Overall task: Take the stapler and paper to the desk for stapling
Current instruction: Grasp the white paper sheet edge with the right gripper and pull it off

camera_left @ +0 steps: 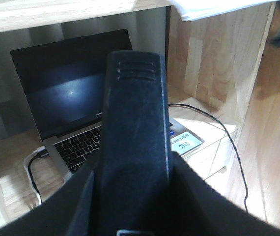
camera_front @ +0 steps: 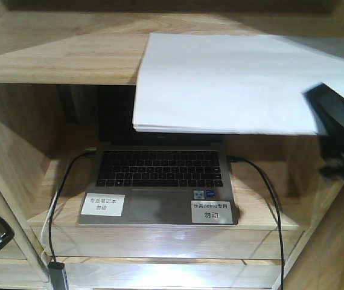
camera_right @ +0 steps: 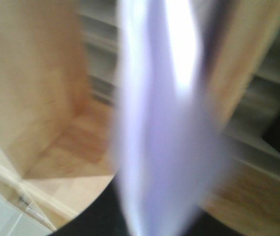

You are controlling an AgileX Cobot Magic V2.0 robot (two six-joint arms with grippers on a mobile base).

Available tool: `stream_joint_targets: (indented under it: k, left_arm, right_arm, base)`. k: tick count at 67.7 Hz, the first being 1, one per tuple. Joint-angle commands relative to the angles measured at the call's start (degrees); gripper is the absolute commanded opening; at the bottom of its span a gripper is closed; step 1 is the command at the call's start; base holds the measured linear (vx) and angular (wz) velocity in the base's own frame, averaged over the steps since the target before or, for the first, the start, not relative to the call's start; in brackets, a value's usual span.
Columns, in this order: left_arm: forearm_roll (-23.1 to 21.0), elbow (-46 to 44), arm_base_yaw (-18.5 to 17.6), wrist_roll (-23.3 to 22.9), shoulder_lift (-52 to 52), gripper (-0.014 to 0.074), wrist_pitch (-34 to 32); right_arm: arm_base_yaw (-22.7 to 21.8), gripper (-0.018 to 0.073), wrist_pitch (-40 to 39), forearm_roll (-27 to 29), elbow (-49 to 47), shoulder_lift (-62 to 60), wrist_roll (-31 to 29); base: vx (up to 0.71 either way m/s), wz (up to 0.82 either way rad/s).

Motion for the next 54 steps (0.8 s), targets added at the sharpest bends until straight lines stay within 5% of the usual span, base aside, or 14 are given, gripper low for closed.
stream_joint_targets:
  k: [1,54]
  left_arm:
    - [-1.8,-1.7,-0.3,-0.3,0.7,-0.0006,-7.0]
    - [-1.8,-1.7,-0.3,-0.3,0.7,-0.0006,-7.0]
  right_arm:
    - [-0.1,-0.0005,-4.1,2.4,1.6,-4.9,-4.0]
    - [-0.1,-0.0003,5.5,-2.7,19.3,-39.5,-6.9]
  base:
    - [0.00,0.00]
    - [0.00,0.00]
